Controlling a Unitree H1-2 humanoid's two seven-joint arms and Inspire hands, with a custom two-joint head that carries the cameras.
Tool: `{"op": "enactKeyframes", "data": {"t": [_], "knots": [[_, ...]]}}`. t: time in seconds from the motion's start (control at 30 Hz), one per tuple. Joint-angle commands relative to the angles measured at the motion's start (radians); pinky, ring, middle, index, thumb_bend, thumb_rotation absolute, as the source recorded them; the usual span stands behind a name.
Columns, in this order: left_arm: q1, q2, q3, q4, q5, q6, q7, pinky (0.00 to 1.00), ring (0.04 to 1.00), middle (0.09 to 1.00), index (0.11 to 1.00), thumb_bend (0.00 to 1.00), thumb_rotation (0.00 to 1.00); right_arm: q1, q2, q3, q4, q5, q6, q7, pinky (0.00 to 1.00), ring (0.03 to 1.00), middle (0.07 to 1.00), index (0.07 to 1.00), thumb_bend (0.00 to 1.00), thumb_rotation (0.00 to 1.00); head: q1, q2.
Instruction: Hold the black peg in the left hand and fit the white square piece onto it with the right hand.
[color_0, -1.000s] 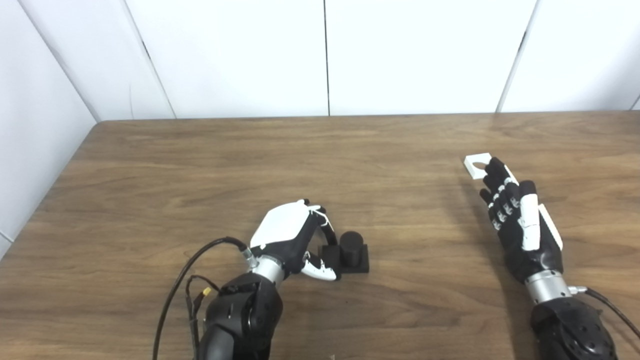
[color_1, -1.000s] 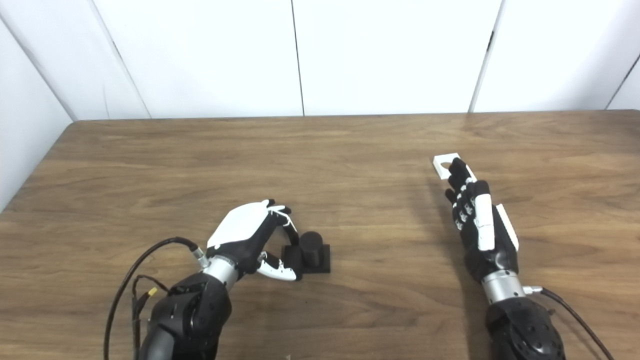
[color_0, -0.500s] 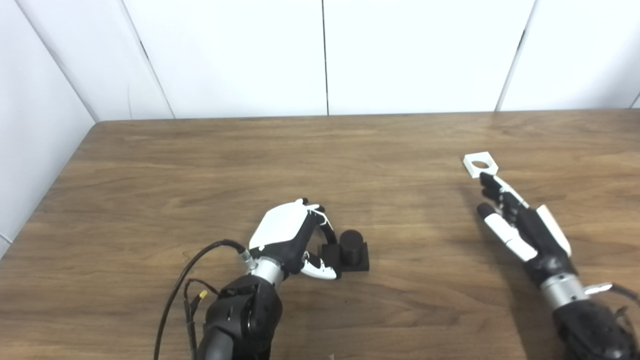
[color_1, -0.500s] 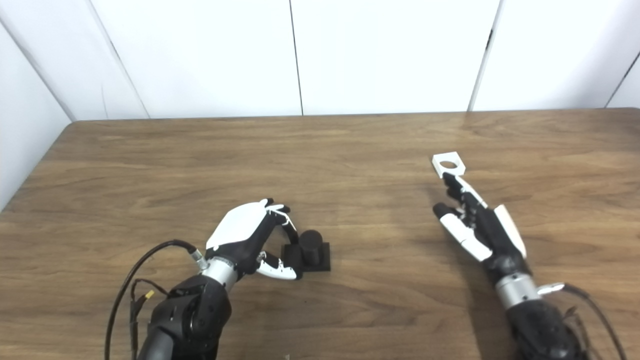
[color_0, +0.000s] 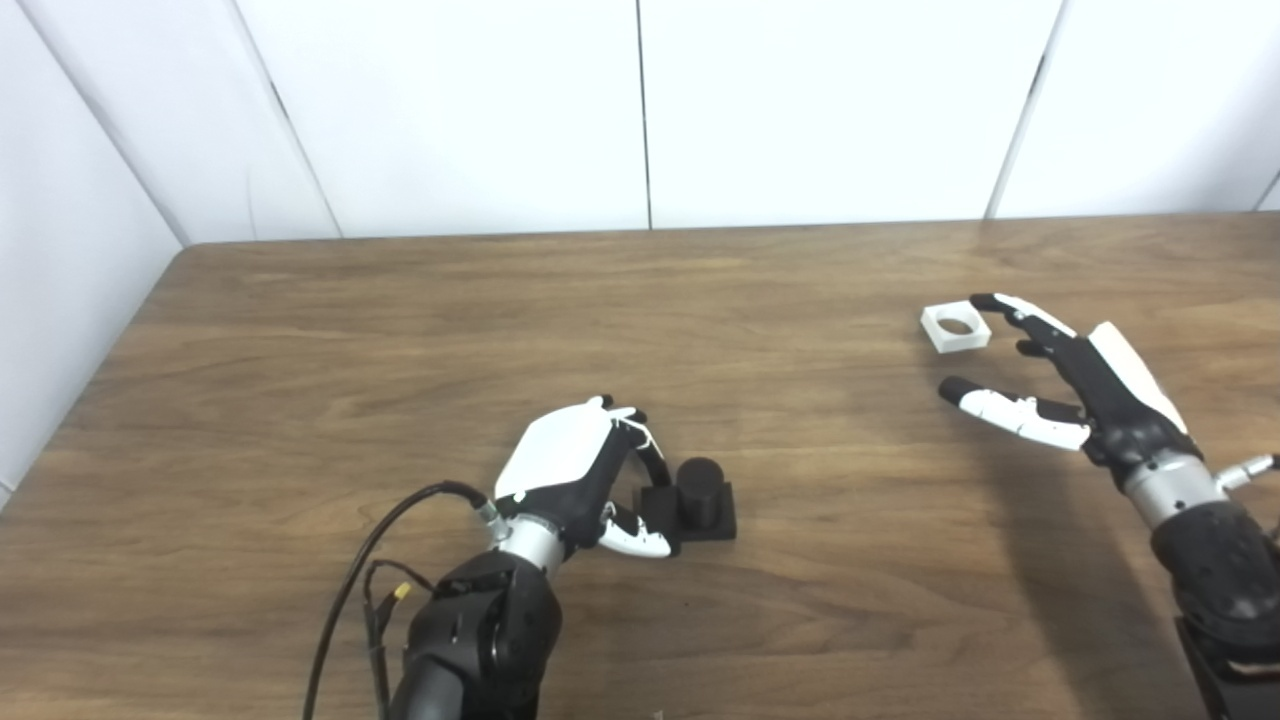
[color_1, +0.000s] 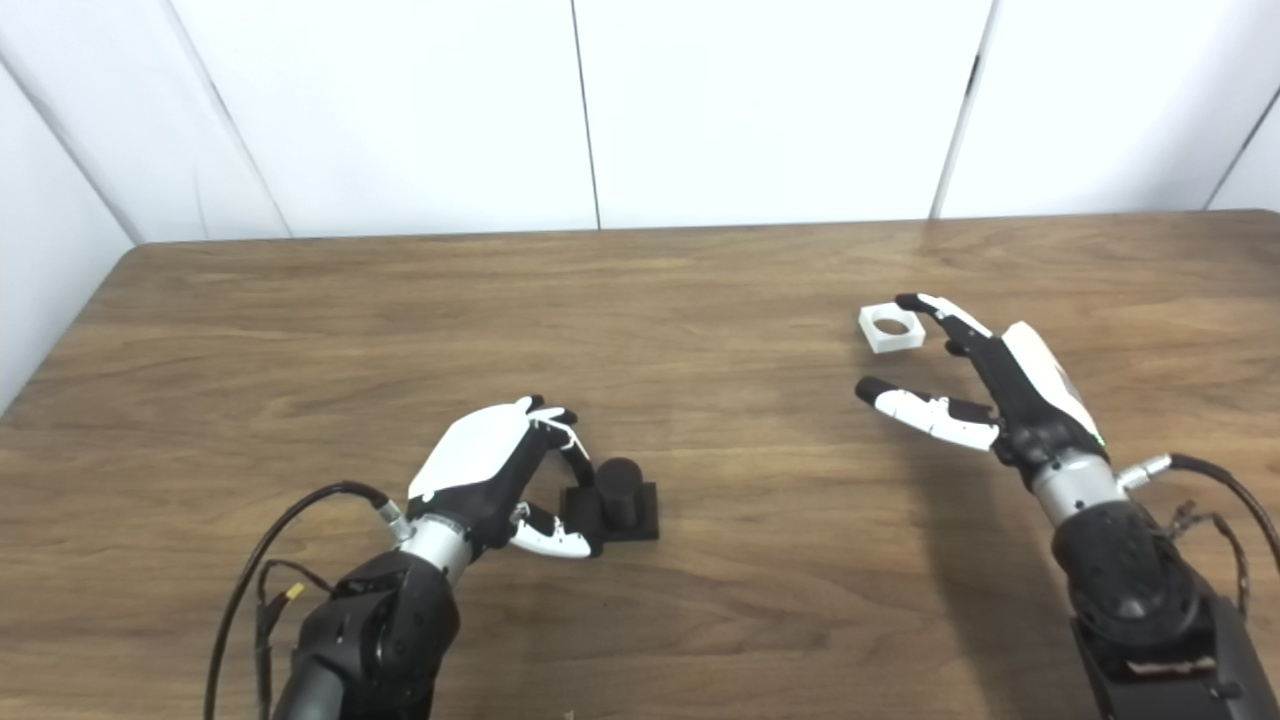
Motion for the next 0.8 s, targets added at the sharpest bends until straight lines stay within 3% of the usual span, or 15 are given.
{"op": "enactKeyframes", "data": {"t": [0.0, 0.27, 0.77], "knots": [[-0.005, 0.009, -0.002, 0.005, 0.005, -0.009, 0.011, 1.0, 1.0, 0.907, 0.489, 0.52, 0.06, -0.056, -0.038, 0.014, -0.004, -0.054, -0.011, 0.001, 0.91, 0.973, 0.939, 0.849, 0.73, 0.41, -0.005, 0.0], [-0.004, 0.019, 0.003, -0.004, -0.005, -0.007, 0.003, 1.0, 1.0, 0.915, 0.488, 0.52, 0.05, -0.105, -0.099, 0.086, 0.051, -0.192, -0.042, 0.023, 0.98, 0.998, 0.946, 0.847, 0.74, 0.34, -0.021, -0.004], [-0.002, 0.027, 0.002, -0.005, -0.002, -0.005, 0.002, 1.0, 1.0, 0.912, 0.488, 0.52, 0.06, -0.217, -0.144, 0.118, 0.179, -0.251, -0.063, 0.071, 1.0, 1.0, 0.956, 0.858, 0.74, 0.37, -0.026, -0.01]]}}
